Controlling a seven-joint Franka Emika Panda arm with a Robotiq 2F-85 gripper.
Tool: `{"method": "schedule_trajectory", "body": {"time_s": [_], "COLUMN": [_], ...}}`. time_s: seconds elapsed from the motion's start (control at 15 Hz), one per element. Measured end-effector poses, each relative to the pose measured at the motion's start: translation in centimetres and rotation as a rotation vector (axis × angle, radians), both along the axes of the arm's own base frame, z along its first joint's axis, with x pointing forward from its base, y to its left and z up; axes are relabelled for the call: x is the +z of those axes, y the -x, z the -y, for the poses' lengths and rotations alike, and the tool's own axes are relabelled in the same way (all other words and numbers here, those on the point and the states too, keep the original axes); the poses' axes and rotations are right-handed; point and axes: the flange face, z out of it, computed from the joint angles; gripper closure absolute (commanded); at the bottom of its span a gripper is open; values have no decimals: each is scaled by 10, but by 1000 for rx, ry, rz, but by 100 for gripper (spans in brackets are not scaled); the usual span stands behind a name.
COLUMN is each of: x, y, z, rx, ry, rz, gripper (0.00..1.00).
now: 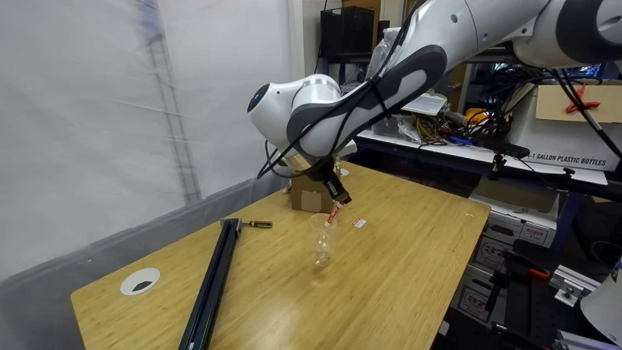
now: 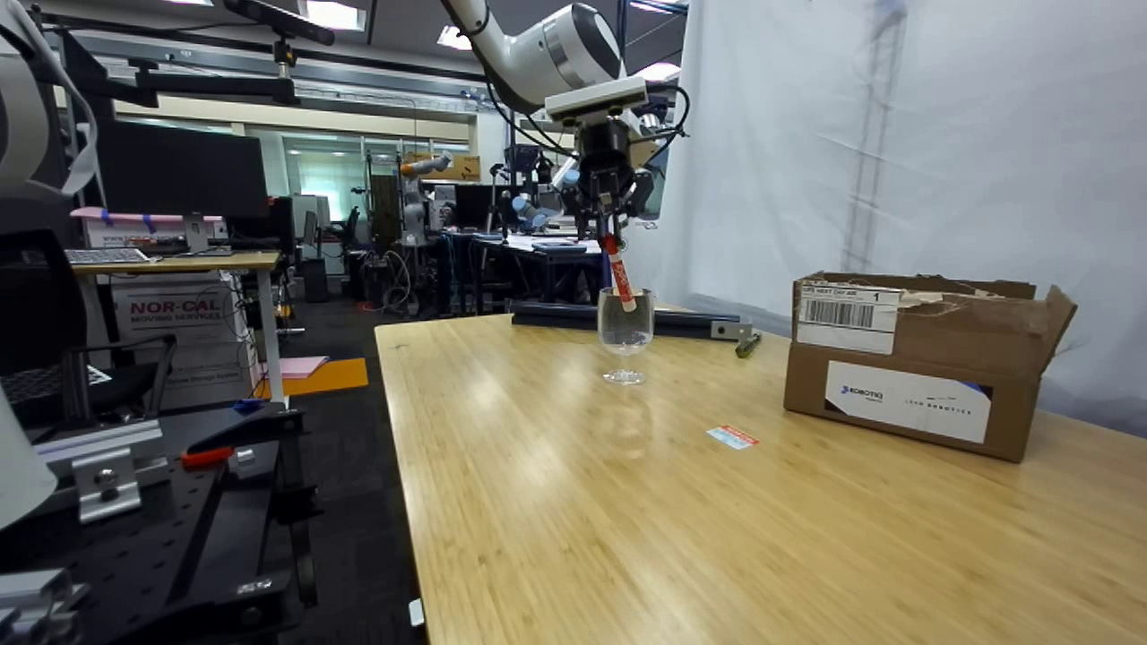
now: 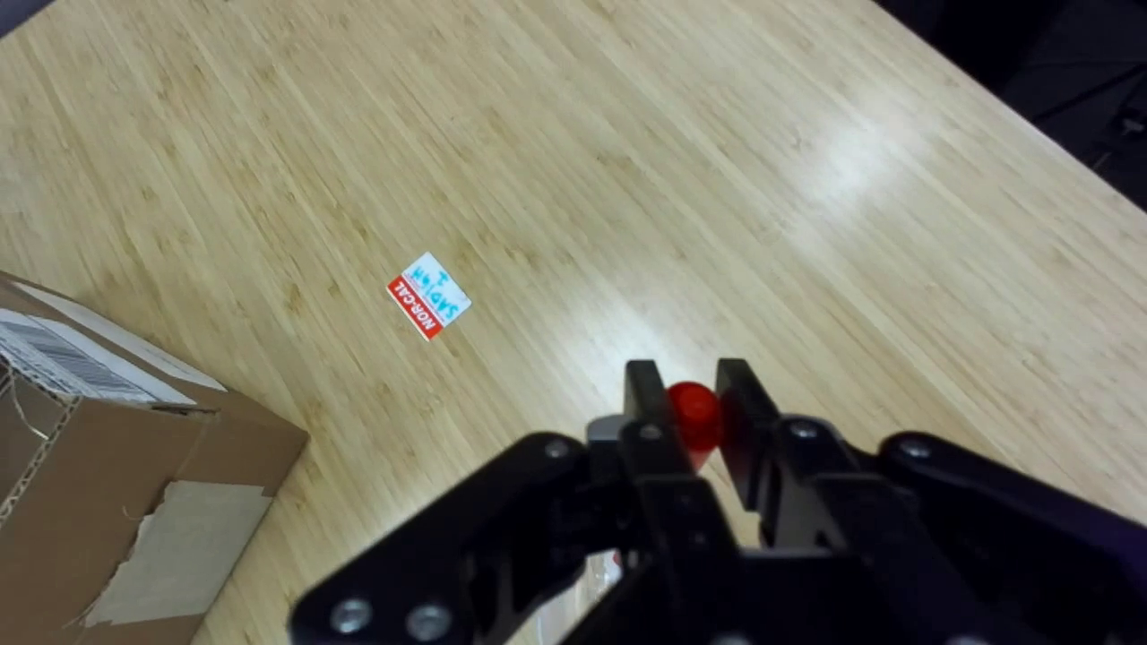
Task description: Remove the marker from the glass
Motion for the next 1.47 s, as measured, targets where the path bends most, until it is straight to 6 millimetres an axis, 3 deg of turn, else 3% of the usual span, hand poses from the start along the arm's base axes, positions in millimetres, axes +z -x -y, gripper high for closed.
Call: {"method": "schedule_trajectory", "body": {"time_s": [0.4,0.8,1.07,1.47], "x": [44,73,60,7], "y": [3,-6,-15,-15], "z": [6,42,81,134], "rx": [-20,-82,-149,-246], "ry": [35,28,-22,-138], "rz": [16,69,114,131], "gripper": [95,95,95,95]}}
